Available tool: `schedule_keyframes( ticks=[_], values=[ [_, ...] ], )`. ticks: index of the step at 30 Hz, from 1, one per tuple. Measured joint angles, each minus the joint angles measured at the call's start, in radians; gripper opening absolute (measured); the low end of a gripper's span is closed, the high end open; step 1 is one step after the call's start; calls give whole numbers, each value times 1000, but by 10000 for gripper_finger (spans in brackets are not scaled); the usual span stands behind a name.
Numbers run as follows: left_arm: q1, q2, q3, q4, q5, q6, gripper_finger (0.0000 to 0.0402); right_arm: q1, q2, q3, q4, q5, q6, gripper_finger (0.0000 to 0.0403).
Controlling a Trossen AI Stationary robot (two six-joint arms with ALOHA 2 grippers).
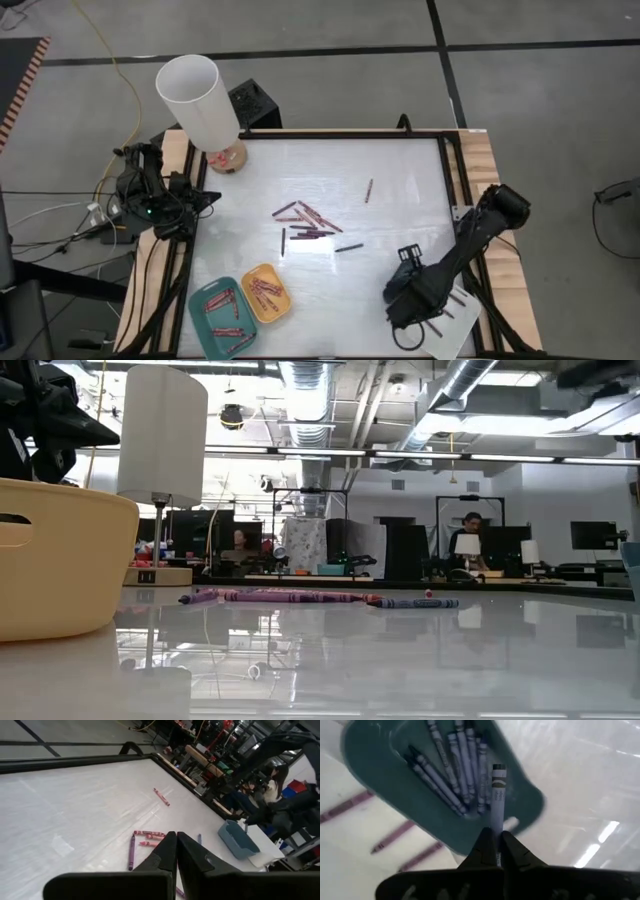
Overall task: Sort crayons
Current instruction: Put the blue crayon into the dark blue bin
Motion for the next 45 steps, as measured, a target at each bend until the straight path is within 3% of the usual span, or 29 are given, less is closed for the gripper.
schedule_keyframes(
  ticks=[18,45],
  values=[
    [0,0,0,-19,-23,-7,0,-5,-12,-224,278,-26,-1,1],
    [0,0,0,-18,-24,-7,0,-49,-11,-223,368,-30,-92,1]
  ],
)
